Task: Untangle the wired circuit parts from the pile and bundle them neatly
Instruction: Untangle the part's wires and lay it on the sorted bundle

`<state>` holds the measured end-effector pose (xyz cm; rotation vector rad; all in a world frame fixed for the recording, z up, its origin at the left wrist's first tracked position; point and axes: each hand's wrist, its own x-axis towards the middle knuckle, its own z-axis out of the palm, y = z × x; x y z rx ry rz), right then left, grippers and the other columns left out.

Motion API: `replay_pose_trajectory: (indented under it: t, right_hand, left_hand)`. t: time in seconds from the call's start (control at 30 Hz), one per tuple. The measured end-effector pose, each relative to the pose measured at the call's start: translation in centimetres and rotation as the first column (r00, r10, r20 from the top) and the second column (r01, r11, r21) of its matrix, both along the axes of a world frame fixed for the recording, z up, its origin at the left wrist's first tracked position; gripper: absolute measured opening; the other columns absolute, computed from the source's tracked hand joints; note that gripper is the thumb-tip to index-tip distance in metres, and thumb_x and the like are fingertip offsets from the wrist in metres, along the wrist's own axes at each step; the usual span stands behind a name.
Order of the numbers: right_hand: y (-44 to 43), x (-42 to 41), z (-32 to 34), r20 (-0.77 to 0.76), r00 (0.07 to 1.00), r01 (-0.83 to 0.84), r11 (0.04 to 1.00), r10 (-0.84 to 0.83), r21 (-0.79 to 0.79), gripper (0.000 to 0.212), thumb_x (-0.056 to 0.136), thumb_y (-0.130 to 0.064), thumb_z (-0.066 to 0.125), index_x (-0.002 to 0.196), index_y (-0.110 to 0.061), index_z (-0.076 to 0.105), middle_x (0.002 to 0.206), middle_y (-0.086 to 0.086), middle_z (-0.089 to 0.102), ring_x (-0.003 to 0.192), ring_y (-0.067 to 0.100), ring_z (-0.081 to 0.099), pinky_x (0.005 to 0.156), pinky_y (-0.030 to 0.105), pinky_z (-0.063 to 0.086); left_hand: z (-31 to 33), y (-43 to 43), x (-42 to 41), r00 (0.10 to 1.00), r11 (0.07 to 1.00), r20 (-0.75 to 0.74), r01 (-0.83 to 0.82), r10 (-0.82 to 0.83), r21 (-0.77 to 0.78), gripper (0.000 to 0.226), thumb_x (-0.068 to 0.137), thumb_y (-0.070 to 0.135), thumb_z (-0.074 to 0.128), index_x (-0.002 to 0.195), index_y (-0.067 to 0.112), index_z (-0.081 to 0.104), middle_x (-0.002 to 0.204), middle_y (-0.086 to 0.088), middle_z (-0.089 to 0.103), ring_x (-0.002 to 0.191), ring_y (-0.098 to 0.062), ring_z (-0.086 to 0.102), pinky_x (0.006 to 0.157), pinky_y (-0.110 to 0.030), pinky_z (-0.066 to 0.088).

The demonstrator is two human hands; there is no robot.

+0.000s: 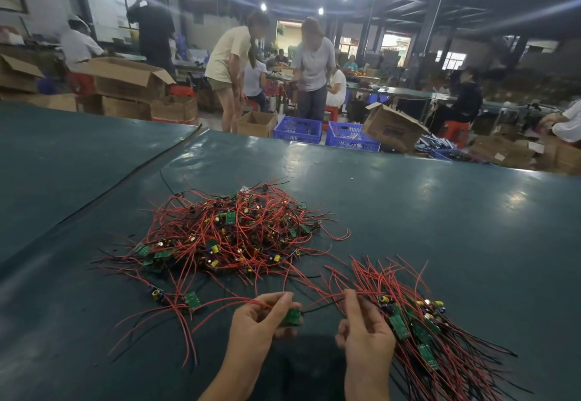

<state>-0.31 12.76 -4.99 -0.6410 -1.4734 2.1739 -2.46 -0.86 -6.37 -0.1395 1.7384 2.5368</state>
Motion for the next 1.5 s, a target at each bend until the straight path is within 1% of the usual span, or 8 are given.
replay_pose_trajectory:
  t: [0.2,0.53,0.63,0.83,1.03,1.23,1.37,1.5]
  right_hand:
    - [-2.6,0.6,-0.3,0.059,0.96,-0.28,0.916,0.275,0.288,0.022,0.088,-0.012,0.069,0.07,-0.02,0.079,0.071,0.003,0.074,0.066,0.012,0.069,0.059,0.017,0.053]
    - [-2.1,0.3,-0.2,0.035,0.97,-0.24,0.935,0.239,0.259,0.028,0.089,-0.011,0.069,0.064,-0.02,0.079,0.067,0.004,0.073,0.063,0.01,0.068,0.058,0.019,0.053]
    - [-1.4,0.2,-0.3,0.064,0.986,-0.158,0.979,0.151,0.131,0.021,0.088,-0.016,0.07,0.069,-0.02,0.079,0.05,-0.002,0.056,0.048,0.012,0.049,0.049,0.023,0.042]
    - [1.9,0.2,0.9,0.0,0.998,0.064,0.978,-0.065,-0.199,0.016,0.091,-0.013,0.066,0.079,-0.005,0.073,0.049,-0.005,0.04,0.038,0.003,0.026,0.033,0.017,0.022]
    - [1.1,0.7,1.1,-0.099,0.993,0.062,0.994,-0.071,-0.093,0.015,0.09,-0.015,0.065,0.082,-0.005,0.072,0.044,-0.008,0.036,0.037,0.003,0.023,0.035,0.016,0.023]
    - [0.1,1.2,1.4,-0.268,0.947,-0.188,0.982,0.175,-0.024,0.025,0.078,-0.035,0.063,0.075,-0.015,0.077,0.06,0.001,0.058,0.04,0.005,0.034,0.037,0.016,0.028]
    - [0.1,1.3,1.1,-0.253,0.936,-0.262,0.965,0.247,-0.03,0.051,0.081,-0.054,0.049,0.086,-0.012,0.078,0.063,0.002,0.057,0.042,0.006,0.037,0.037,0.017,0.029]
    - [-1.0,1.3,0.8,-0.088,0.915,-0.383,0.915,0.395,0.128,0.046,0.081,-0.051,0.051,0.084,-0.015,0.079,0.058,0.002,0.055,0.044,0.009,0.039,0.041,0.019,0.032]
  left_hand:
    - [-0.1,-0.1,0.1,0.989,0.985,-0.114,0.075,-0.094,-0.156,0.006,0.082,0.013,0.072,0.084,0.015,0.077,0.083,-0.01,0.075,0.074,-0.021,0.072,0.06,-0.024,0.055]
    - [0.1,-0.1,0.4,0.955,0.915,-0.179,0.156,-0.235,-0.372,0.021,0.08,0.041,0.067,0.073,0.023,0.076,0.062,-0.007,0.07,0.057,-0.014,0.065,0.057,-0.023,0.05]
    - [0.1,0.0,0.5,0.948,0.912,-0.231,0.116,-0.22,-0.393,0.028,0.086,0.037,0.069,0.065,0.019,0.071,0.058,-0.007,0.067,0.054,-0.015,0.063,0.058,-0.027,0.05]
    - [1.2,-0.7,0.1,0.947,0.944,-0.266,0.093,-0.182,-0.315,0.036,0.08,0.045,0.074,0.058,0.016,0.069,0.053,-0.007,0.063,0.051,-0.017,0.059,0.057,-0.028,0.05]
    - [1.5,-0.9,0.2,0.997,0.998,-0.074,-0.035,0.031,-0.055,0.027,0.069,0.039,0.069,0.054,0.017,0.067,0.056,-0.008,0.06,0.05,-0.016,0.057,0.048,-0.026,0.046]
    - [1.5,-1.3,-0.4,0.983,0.959,0.162,-0.129,0.089,0.252,0.033,0.071,0.038,0.067,0.081,0.007,0.063,0.062,-0.005,0.067,0.046,-0.011,0.061,0.041,-0.021,0.051]
    - [2.0,-1.5,-0.6,0.989,0.943,0.146,-0.021,-0.029,0.332,0.037,0.078,0.048,0.054,0.073,0.012,0.06,0.059,-0.004,0.059,0.043,-0.013,0.053,0.038,-0.023,0.045]
    - [2.1,-0.9,-0.2,0.945,0.919,0.104,0.269,-0.309,0.287,0.055,0.093,0.046,0.043,0.049,0.016,0.058,0.048,-0.004,0.044,0.037,-0.015,0.042,0.039,-0.022,0.038]
